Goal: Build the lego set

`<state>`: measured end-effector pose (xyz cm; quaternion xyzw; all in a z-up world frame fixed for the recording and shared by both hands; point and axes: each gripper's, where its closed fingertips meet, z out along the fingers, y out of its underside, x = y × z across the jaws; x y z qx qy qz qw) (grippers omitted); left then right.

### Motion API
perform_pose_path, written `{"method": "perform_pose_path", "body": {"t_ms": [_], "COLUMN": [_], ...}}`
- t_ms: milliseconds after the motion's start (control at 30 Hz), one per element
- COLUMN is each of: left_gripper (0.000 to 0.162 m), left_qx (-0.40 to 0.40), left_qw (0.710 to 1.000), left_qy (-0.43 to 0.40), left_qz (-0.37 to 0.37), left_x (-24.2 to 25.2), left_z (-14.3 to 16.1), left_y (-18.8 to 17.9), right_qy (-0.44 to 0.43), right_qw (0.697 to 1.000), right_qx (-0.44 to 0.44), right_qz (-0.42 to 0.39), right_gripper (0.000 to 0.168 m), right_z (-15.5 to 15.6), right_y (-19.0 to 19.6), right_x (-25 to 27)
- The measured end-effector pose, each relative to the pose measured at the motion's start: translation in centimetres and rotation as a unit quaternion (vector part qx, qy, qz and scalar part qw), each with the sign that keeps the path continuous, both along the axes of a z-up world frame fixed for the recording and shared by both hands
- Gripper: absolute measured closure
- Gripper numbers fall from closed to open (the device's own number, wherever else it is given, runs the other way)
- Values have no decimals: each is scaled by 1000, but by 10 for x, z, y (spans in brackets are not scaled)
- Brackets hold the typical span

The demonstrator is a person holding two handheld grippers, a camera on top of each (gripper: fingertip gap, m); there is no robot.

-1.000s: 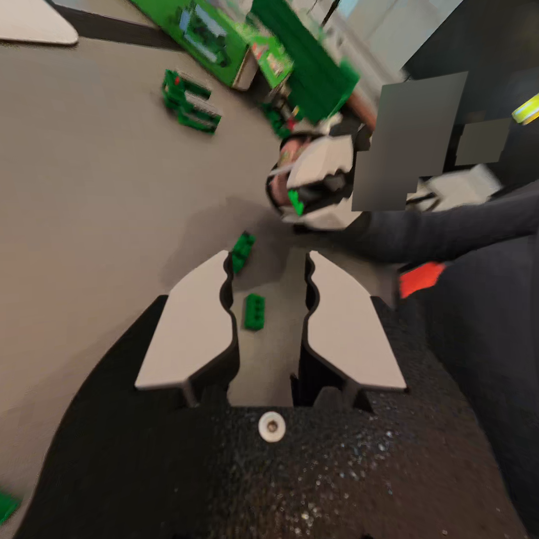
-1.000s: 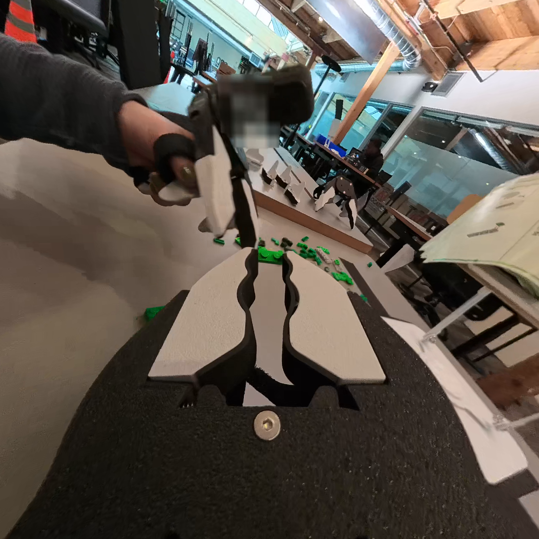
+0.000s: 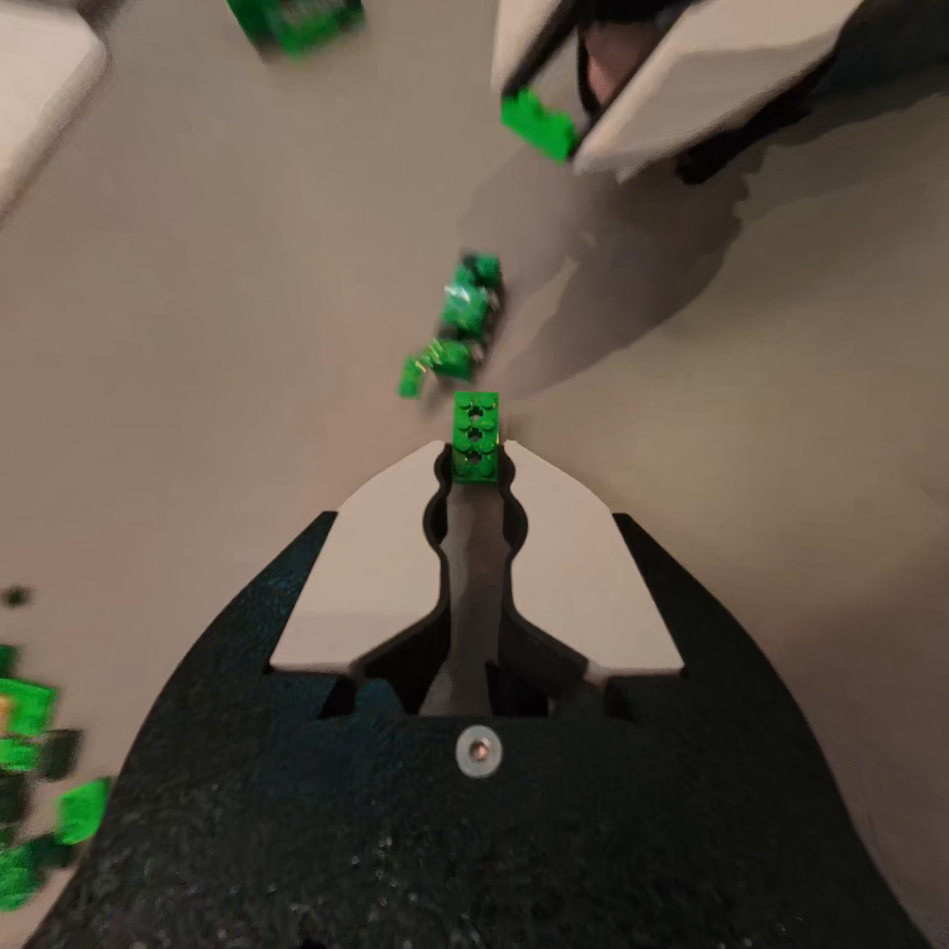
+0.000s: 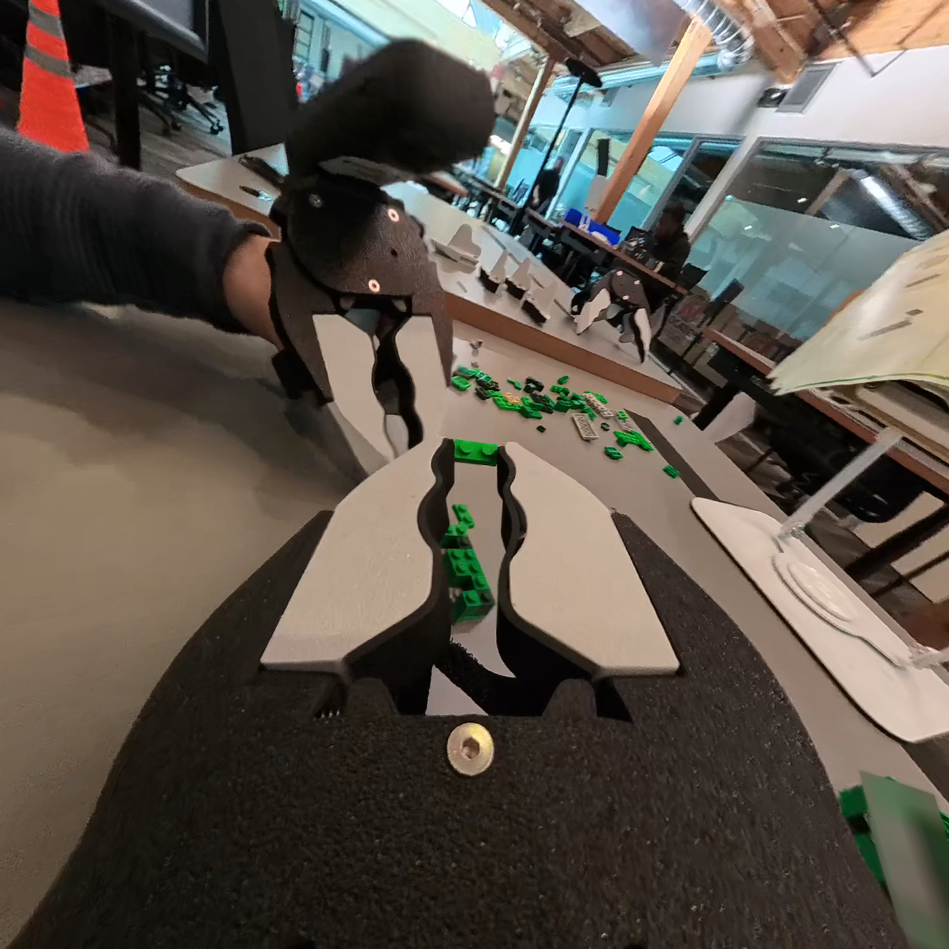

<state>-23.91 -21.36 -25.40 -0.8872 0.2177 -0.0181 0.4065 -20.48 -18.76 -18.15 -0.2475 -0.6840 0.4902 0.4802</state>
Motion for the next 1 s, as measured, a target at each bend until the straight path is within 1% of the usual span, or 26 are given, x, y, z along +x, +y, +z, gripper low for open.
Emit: {"method": "perform_pose_path", "body": {"t_ms": [33,67,133,167,233,300,400,500,567,667,733,833,1000], "left_gripper": [146,146,146,146,146,146,146,146,146,146,146,146,146], "left_qx": [43,81,107,105,76,46,49,47,40,48,51,45,41], "left_qw": [999,997,994,994,995,994,992,986,985,980,979,980,979], "left_qy": [12,9,-9,-16,-34,-43,-40,-72,-72,-85,-85,-61,-54], "left_qz": [-2,-5,-9,-20,-53,-84,-111,-142,-153,-171,-180,-184,-193], "left_x": [-1,-1,0,2,11,23,38,52,55,65,70,72,78], "left_z": [15,30,44,44,36,30,28,25,21,25,26,21,19], "left_y": [13,25,45,52,57,53,42,33,31,31,31,31,31], "right_qy": [12,23,38,41,41,38,19,-23,-49,-107,-129,-169,-193], "right_qw": [1000,999,998,997,997,997,997,997,996,990,989,983,979], "right_qx": [-3,-7,-17,-24,-33,-43,-61,-65,-63,-46,-27,-14,5], "right_qz": [-11,-24,-46,-53,-59,-59,-31,19,47,75,70,73,72], "right_gripper": [153,153,153,153,153,153,153,153,153,153,153,153,153], "right_z": [3,7,12,14,15,15,13,5,0,-12,-20,-30,-38], "right_y": [4,9,19,23,28,32,31,23,17,10,10,8,6], "right_x": [-1,-2,-3,-3,-1,0,7,18,26,38,41,46,48]}}
